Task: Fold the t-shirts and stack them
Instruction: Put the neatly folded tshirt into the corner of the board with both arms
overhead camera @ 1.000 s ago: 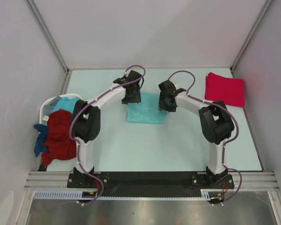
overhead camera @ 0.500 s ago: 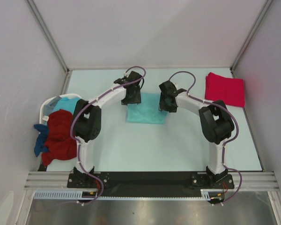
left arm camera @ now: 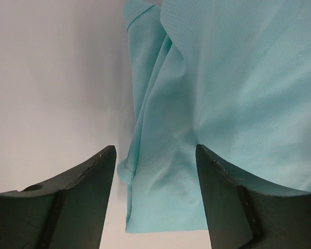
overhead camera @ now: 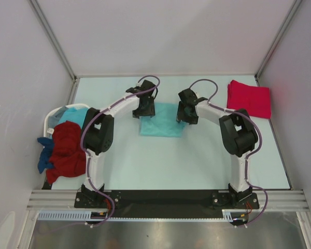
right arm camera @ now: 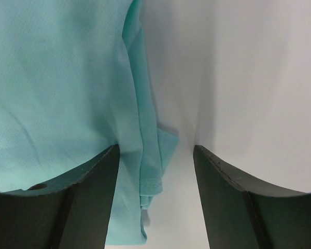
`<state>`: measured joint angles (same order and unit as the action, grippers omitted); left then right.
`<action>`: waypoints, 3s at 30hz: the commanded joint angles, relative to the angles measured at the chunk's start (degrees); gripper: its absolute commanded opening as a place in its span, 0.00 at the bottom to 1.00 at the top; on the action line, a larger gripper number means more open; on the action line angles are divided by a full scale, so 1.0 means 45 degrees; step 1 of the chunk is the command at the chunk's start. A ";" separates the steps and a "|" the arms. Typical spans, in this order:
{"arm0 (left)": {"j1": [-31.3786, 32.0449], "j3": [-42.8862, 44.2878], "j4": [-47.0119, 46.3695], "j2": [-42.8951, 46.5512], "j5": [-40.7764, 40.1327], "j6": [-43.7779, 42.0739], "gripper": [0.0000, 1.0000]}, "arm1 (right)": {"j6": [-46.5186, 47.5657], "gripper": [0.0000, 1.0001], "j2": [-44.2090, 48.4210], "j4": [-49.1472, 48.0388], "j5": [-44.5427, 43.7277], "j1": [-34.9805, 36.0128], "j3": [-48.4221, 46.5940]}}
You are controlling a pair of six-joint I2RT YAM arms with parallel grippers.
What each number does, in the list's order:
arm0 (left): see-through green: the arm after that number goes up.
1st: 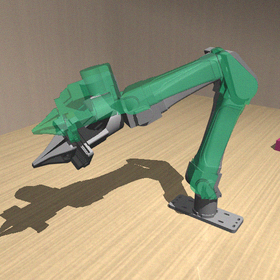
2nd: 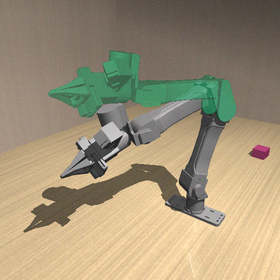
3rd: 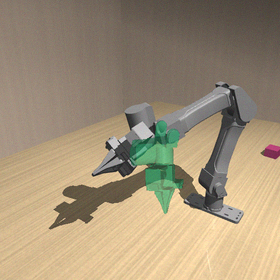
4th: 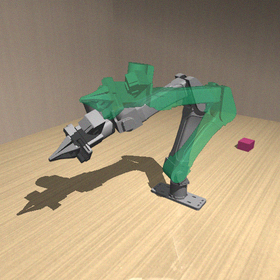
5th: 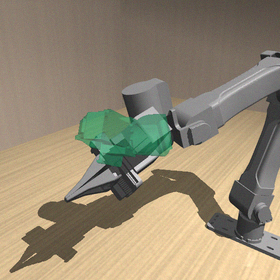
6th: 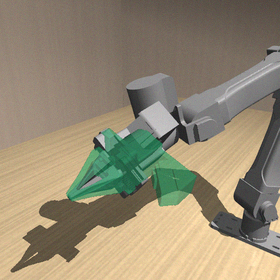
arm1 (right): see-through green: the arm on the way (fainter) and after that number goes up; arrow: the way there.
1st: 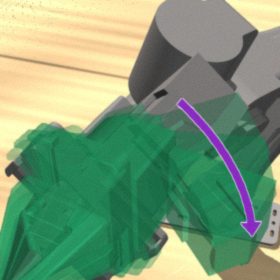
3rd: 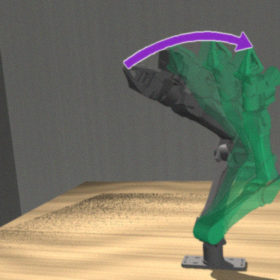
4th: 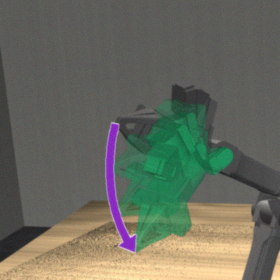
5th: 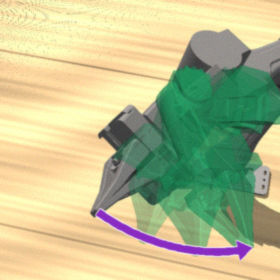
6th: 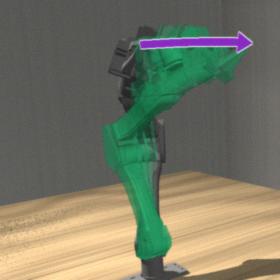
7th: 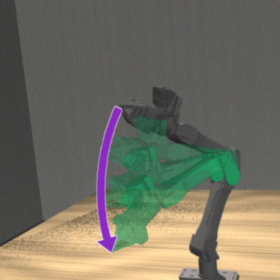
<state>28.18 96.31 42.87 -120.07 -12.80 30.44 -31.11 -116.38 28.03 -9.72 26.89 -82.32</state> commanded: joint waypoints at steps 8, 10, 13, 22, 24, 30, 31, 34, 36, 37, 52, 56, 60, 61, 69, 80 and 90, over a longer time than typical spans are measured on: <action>-0.0130 0.0238 -0.0269 -0.0153 0.0382 -0.0181 0.68 | 0.0098 0.65 -0.0837 0.0118 0.0479 0.0156 -0.0670; -0.0150 0.0121 -0.0289 -0.0173 0.0383 -0.0181 0.68 | 0.0078 0.65 -0.0876 0.0080 0.0518 0.0234 -0.0729; -0.0169 -0.0055 -0.0406 -0.0192 0.0461 -0.0162 0.68 | 0.0039 0.65 -0.1033 0.0099 0.0538 0.0409 -0.0827; -0.0326 -0.0640 -0.0757 -0.0153 0.0812 -0.0142 0.67 | -0.0078 0.65 -0.1365 0.0118 0.0597 0.0742 -0.1003; -0.0365 -0.0797 -0.0874 -0.0153 0.0910 -0.0123 0.68 | -0.0097 0.65 -0.1384 0.0138 0.0558 0.0742 -0.0964; -0.0462 -0.1363 -0.1343 -0.0251 0.1710 0.0131 0.66 | -0.0020 0.65 -0.1307 0.0236 0.0440 0.0742 -0.0808; -0.0462 -0.1383 -0.1363 -0.0290 0.1769 0.0131 0.66 | -0.0020 0.65 -0.1326 0.0236 0.0440 0.0761 -0.0769; -0.0443 -0.1520 -0.1480 -0.0349 0.1906 0.0209 0.66 | 0.0019 0.65 -0.1287 0.0255 0.0382 0.0742 -0.0671; -0.0443 -0.1617 -0.1539 -0.0388 0.2023 0.0229 0.65 | 0.0020 0.65 -0.1248 0.0236 0.0382 0.0742 -0.0574; -0.0443 -0.1637 -0.1578 -0.0388 0.2062 0.0248 0.65 | 0.0020 0.64 -0.1267 0.0236 0.0382 0.0723 -0.0554; -0.0443 -0.2340 -0.2047 -0.0310 0.2727 0.0132 0.00 | 0.0039 0.30 -0.1306 0.0021 0.0928 0.0683 -0.0358; -0.0462 -0.2399 -0.2086 -0.0193 0.2746 0.0034 0.00 | -0.0039 0.13 -0.1248 0.0040 0.0871 0.0664 -0.0339; -0.0462 -0.2399 -0.2086 -0.0018 0.2746 -0.0025 0.00 | -0.0078 0.00 -0.0995 -0.0018 0.0656 0.0664 -0.0105; -0.0443 -0.2380 -0.2105 0.0061 0.2727 -0.0025 0.00 | -0.0097 0.00 -0.0878 -0.0076 0.0578 0.0664 -0.0008; -0.0189 -0.1678 -0.1950 0.1173 0.2297 -0.0279 0.00 | 0.0019 0.00 0.0626 0.0079 -0.0750 0.0723 -0.0045; 0.0455 0.0393 -0.1110 0.1429 0.2160 -0.0494 0.00 | 0.0176 0.00 0.1760 0.0626 -0.1805 0.0723 -0.0729; 0.1080 0.3065 -0.0290 0.0142 0.2707 -0.0494 0.00 | 0.0273 0.00 0.2209 0.0958 -0.2605 0.0567 -0.1002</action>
<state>31.48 102.67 40.45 -117.40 -1.65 29.39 -30.79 -109.97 31.18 -17.72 30.06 -83.88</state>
